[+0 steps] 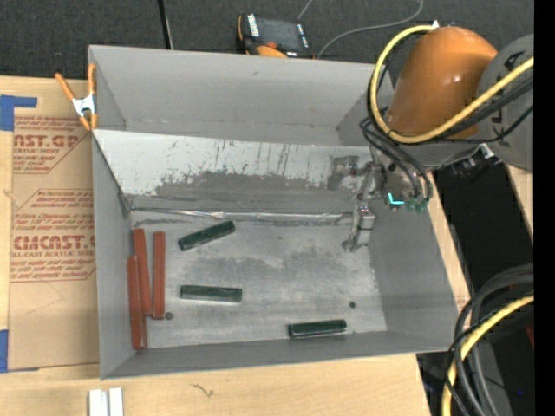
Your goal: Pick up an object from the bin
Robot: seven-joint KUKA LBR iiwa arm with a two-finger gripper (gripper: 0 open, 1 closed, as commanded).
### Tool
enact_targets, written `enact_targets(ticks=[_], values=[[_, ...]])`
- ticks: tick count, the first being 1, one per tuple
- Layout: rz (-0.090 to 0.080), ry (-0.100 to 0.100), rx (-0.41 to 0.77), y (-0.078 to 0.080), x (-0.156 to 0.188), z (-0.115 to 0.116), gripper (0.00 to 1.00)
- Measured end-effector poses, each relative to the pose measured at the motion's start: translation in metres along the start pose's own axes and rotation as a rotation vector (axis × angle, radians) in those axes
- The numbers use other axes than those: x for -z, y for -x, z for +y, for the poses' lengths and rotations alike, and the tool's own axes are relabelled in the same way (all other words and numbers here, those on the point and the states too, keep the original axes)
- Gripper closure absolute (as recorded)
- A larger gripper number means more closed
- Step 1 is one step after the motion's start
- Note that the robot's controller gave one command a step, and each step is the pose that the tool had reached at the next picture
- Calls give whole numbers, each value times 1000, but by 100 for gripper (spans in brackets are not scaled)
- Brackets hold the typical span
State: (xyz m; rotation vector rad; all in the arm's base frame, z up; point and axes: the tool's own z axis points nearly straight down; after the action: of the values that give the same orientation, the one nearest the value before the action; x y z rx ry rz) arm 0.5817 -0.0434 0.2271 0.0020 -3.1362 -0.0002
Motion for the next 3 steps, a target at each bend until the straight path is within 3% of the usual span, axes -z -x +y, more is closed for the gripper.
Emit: enact_targets(ticks=[1, 2, 3], values=[[-2, 4, 43, 8, -101, 146, 0], [-1, -1, 79, -89, -160, 146, 0], [-5, 0, 79, -86, -158, 146, 100]])
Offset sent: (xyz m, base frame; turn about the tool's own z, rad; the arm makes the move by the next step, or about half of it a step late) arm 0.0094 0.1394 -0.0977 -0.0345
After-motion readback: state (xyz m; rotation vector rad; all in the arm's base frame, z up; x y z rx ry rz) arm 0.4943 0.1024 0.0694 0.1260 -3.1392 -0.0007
